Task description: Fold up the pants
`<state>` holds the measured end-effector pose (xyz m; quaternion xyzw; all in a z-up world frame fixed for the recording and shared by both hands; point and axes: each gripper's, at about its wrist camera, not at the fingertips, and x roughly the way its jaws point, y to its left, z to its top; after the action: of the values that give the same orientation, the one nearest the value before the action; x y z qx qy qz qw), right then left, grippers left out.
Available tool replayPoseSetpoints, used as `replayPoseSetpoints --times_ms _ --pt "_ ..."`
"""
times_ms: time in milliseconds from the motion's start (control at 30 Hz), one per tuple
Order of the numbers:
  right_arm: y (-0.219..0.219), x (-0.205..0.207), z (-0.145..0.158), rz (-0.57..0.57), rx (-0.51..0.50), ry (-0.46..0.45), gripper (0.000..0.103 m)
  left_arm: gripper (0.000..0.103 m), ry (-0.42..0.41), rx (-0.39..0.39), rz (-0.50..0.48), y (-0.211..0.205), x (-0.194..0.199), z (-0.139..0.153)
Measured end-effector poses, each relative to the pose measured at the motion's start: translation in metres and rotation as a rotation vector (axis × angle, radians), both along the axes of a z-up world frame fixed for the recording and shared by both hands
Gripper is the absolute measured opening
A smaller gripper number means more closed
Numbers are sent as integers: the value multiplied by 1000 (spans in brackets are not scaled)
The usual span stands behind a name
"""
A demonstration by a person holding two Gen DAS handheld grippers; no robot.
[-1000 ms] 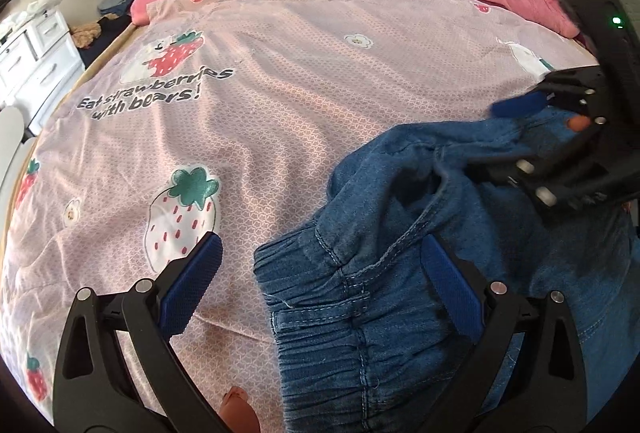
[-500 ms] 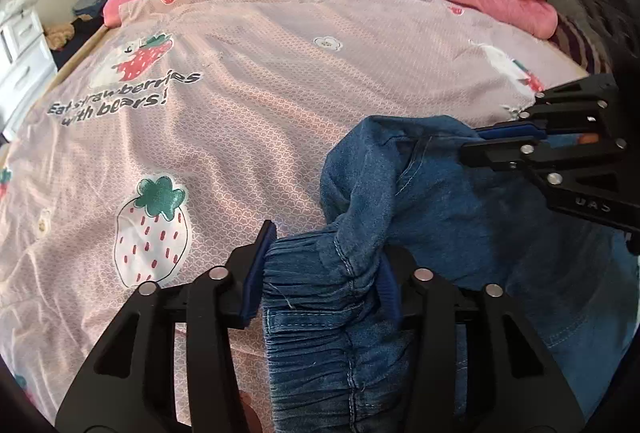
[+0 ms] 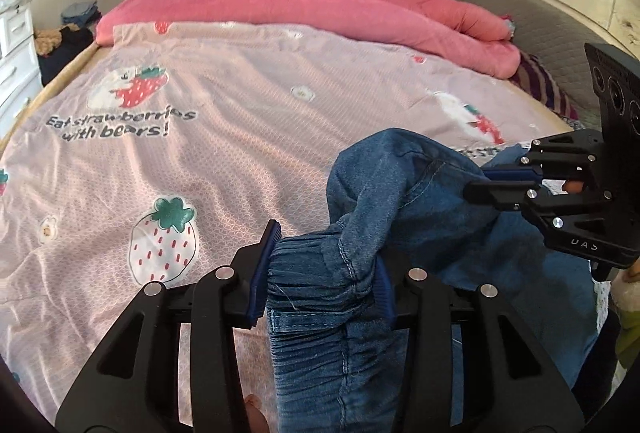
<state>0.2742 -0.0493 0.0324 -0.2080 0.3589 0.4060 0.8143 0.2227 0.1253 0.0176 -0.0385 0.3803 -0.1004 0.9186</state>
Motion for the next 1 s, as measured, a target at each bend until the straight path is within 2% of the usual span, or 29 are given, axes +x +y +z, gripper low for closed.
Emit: replayPoseSetpoints --times_ms 300,533,667,867,1000 --pt "-35 -78 26 41 58 -38 9 34 -106 -14 -94 -12 -58 22" --pt "-55 -156 15 61 66 -71 9 34 -144 36 -184 -28 -123 20" --pt "-57 -186 -4 90 54 -49 9 34 -104 73 -189 -29 -152 3" --pt "-44 -210 -36 95 0 -5 12 41 -42 43 -146 -18 -180 -15" --pt "-39 -219 -48 88 -6 28 12 47 -42 -4 -89 -1 -194 -14"
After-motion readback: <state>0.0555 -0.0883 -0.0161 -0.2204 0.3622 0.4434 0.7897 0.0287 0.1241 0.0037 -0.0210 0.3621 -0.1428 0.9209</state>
